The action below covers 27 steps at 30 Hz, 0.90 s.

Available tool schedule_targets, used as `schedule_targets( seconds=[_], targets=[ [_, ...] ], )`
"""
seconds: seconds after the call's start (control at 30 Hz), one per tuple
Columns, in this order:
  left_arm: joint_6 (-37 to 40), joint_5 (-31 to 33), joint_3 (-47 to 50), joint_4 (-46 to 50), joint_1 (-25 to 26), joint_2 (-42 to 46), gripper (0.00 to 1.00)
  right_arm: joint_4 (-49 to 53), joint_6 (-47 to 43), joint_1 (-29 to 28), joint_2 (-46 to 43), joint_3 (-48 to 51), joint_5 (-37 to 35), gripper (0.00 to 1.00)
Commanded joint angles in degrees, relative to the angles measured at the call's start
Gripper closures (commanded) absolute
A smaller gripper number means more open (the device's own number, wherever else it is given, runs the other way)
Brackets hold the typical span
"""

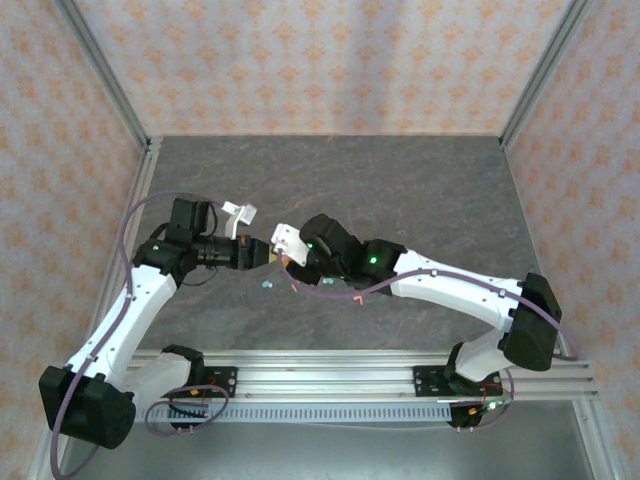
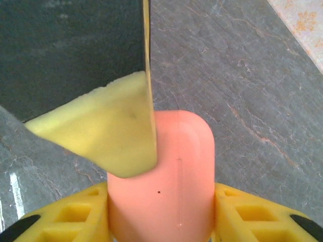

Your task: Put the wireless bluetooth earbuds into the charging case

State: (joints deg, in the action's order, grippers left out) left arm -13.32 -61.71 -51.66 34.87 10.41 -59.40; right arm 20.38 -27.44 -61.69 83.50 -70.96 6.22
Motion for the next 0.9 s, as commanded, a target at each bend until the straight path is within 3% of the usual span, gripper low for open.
schedule_targets(
  seconds=[0.0, 0.13, 0.3, 0.47, 0.67, 0.87],
  targets=[
    [0.45, 1.02, 0.15, -1.52, 0.27, 0.21, 0.94, 0.48, 1.45, -0.16, -0.19, -3.45, 0.14, 0.47],
    [0.91, 4.11, 0.28, -3.02, 0.24, 1.49, 1.00, 1.12, 3.94, -0.18, -1.16, -4.04, -0.16, 0.31],
    [1.64, 5.99, 0.56, -6.37, 0.26, 2.96, 1.00, 5.89, 9.67, 1.57, -4.52, -5.55, 3.69, 0.25],
    [1.67, 6.52, 1.41, -11.61, 0.23, 3.78, 1.00, 6.94, 19.62, 7.29, -9.45, -4.21, 11.79, 0.20],
    [1.01, 6.25, 2.14, -18.92, 0.23, 6.43, 1.00, -3.64, 34.14, 14.12, -11.67, 0.00, 22.09, 0.20],
    [-3.03, 7.31, 1.78, -24.15, 0.24, 7.97, 1.00, -22.03, 49.20, 18.78, -11.37, 6.96, 29.94, 0.20]
  ],
)
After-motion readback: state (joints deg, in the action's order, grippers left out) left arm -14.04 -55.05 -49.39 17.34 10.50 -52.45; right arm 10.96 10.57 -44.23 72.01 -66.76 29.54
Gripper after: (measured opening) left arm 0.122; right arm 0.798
